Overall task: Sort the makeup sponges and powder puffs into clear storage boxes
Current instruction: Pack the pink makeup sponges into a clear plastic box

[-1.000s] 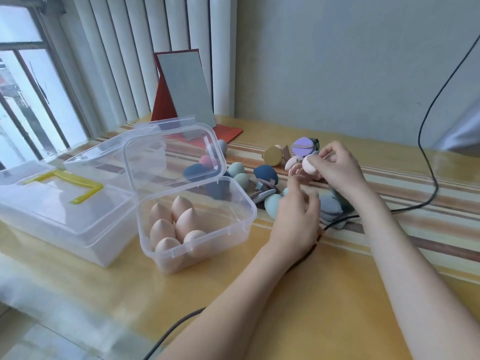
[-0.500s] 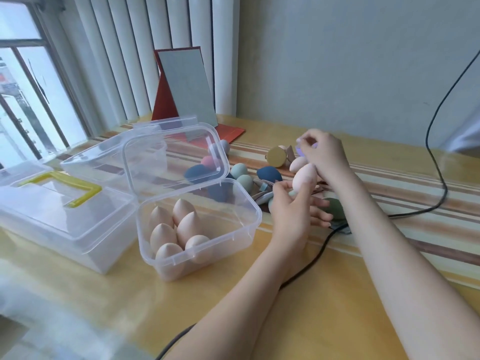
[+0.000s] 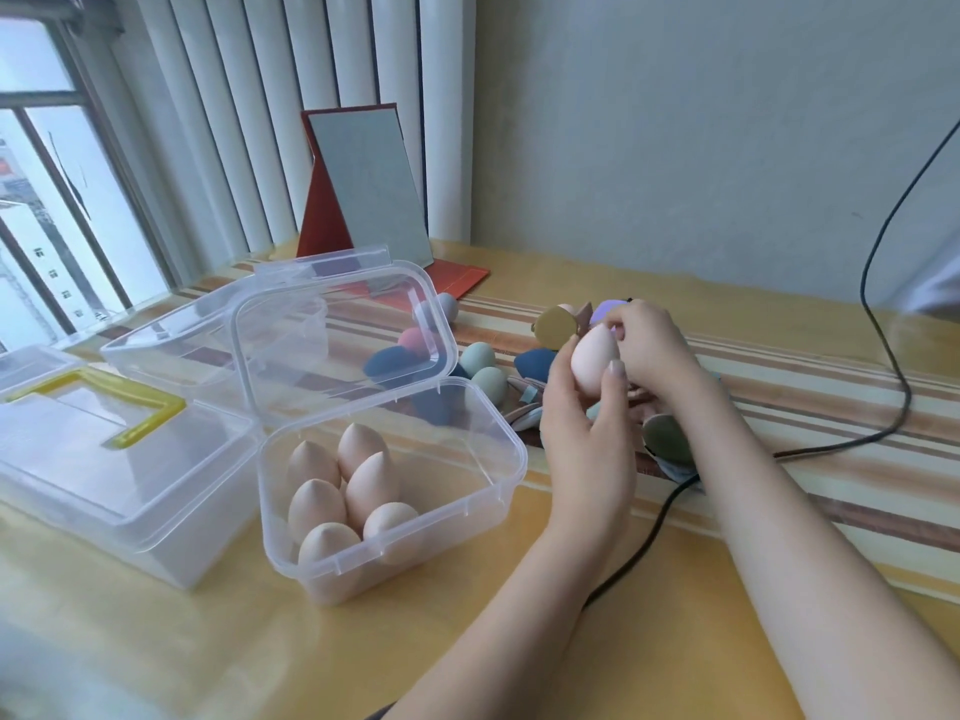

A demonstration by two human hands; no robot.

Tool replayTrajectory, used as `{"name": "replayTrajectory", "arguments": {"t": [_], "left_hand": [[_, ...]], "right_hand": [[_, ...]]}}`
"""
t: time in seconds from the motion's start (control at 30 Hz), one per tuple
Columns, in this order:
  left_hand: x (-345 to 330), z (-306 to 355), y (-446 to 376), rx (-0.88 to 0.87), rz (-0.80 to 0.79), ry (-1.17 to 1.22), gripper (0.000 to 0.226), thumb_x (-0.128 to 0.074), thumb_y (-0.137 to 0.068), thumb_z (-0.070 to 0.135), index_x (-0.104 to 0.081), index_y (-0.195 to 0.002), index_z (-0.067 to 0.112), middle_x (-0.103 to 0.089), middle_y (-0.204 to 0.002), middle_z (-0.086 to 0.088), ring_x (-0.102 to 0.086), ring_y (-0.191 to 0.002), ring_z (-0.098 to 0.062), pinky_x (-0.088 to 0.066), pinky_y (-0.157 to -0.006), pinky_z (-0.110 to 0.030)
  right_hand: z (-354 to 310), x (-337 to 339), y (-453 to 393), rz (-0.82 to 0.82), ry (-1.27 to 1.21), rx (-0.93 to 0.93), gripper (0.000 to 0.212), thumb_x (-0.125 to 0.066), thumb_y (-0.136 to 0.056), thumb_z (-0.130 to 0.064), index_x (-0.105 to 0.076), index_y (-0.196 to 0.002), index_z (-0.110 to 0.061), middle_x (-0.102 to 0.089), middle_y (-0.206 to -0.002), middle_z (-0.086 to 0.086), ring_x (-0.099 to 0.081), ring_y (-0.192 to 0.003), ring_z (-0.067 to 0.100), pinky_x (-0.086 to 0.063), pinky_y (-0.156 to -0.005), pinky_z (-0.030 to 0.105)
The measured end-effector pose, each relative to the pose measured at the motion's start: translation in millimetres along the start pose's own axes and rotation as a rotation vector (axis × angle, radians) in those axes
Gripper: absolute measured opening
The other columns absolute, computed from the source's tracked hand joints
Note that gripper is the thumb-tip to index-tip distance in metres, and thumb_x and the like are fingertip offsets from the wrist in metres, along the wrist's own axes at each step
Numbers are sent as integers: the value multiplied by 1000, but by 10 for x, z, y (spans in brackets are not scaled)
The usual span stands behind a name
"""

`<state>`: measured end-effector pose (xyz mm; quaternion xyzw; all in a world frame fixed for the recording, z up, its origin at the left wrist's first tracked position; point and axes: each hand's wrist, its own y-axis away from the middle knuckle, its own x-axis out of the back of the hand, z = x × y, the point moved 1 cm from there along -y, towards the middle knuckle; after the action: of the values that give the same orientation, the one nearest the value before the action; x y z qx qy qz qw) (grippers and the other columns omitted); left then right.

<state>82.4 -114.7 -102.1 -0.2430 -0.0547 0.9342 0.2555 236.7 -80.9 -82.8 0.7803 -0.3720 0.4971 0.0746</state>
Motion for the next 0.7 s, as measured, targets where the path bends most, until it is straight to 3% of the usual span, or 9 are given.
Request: {"name": "replayTrajectory", "arguments": {"t": [0.07,0.17,0.27,0.4,0.47,0.57,0.63,0.7], "left_hand": [[2,3,-28,-39,16,-53,18,-50,-97,22,-54,-114,27,-62,-104,-1,-61,-92,-10,-53,-85,-29],[7,29,-53,-13,-35,-62,20,-48,-98,32,-53,-115,24,-61,-104,3,-58,-84,6,-46,-74,-10],[11,67,-80,127,-162,102,25,-50,-96,37,-55,-117,25,-63,-102,10,-60,-95,1,-47,-85,-19],[31,93,-105,227,-194,236,29,-53,-94,34,-57,-117,15,-61,-103,-1,-63,-89,-6,-53,-84,-23],[38,88,-118,203,-133,192,24,-54,-95,28,-58,-111,11,-64,-97,0,-64,-88,-6,-54,-83,-23],[20,71,-99,112,-31,-9,16,-55,-95,27,-56,-102,13,-62,-93,-4,-60,-85,-13,-53,-86,-33],[-13,44,-69,101,-14,-82,20,-55,-95,29,-54,-107,13,-55,-111,-19,-59,-99,-27,-52,-92,-44],[-30,29,-40,106,-25,-67,25,-54,-95,29,-52,-112,11,-49,-119,-23,-58,-107,-31,-55,-87,-42]], "right_hand": [[-40,113,-19,38,-160,33,8,-64,-80,-13,-71,-79,-16,-55,-68,-4,-51,-64,18,-41,-61,26],[-68,286,-19,-178,-514,-7,10,-71,-84,-24,-71,-82,-14,-62,-74,7,-52,-56,14,-46,-48,23],[-101,382,73,-529,-751,-41,18,-66,-88,-25,-71,-89,-7,-61,-80,17,-54,-52,16,-44,-39,18],[-100,399,169,-745,-733,-11,22,-64,-86,-32,-73,-79,-14,-67,-79,17,-60,-54,15,-44,-45,20],[-93,382,139,-683,-707,-24,22,-61,-89,-32,-72,-83,-13,-68,-67,7,-58,-46,9,-41,-38,16],[-67,260,-75,-241,-605,-82,22,-55,-97,-26,-63,-82,-13,-63,-70,4,-56,-42,5,-37,-35,15],[-70,125,-287,43,-451,-2,11,-52,-98,-18,-62,-95,-15,-64,-91,4,-62,-65,8,-42,-48,10],[-89,-34,-490,100,-249,121,29,-47,-97,-10,-58,-122,-18,-60,-117,5,-59,-99,18,-45,-70,13]]}}
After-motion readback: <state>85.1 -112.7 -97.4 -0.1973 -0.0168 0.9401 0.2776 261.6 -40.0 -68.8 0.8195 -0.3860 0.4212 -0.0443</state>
